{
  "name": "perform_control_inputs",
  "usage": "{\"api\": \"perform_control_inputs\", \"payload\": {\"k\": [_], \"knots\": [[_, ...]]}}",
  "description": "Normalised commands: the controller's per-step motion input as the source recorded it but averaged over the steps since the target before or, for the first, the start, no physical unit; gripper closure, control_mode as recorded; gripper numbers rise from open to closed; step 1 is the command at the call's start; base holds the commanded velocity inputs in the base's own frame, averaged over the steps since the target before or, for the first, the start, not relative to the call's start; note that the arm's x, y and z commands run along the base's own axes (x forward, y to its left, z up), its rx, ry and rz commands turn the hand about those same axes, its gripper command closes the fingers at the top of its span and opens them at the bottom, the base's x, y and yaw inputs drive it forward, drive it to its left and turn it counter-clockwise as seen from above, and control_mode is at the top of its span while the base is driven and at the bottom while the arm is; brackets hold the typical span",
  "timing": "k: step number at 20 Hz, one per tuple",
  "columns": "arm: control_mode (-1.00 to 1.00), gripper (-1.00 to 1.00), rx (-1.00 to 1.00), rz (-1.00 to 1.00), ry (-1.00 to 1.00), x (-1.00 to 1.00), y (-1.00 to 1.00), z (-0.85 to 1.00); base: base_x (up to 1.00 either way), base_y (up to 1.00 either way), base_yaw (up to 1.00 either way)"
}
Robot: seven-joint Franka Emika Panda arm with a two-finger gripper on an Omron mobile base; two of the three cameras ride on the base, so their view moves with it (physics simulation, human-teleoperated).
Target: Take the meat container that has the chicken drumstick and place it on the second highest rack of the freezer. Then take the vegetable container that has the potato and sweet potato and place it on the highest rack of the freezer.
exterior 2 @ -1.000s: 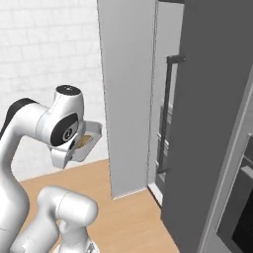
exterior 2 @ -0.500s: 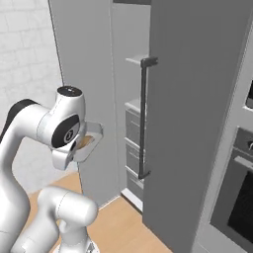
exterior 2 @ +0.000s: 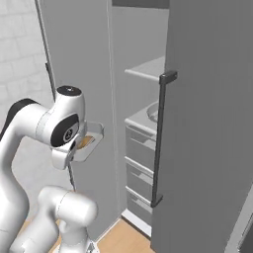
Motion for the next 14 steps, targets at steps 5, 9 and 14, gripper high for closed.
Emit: {"api": "perform_control_inputs", "payload": {"k": [5,9,14], "knots": [[1.00,1.00,0.00,0.00,0.00,0.00,0.00,0.00,0.45,-0.32,-0.13],[1.00,1.00,0.00,0.00,0.00,0.00,0.00,0.00,0.32,-0.33,-0.07],[1.00,1.00,0.00,0.00,0.00,0.00,0.00,0.00,0.57,-0.25,-0.05]]}}
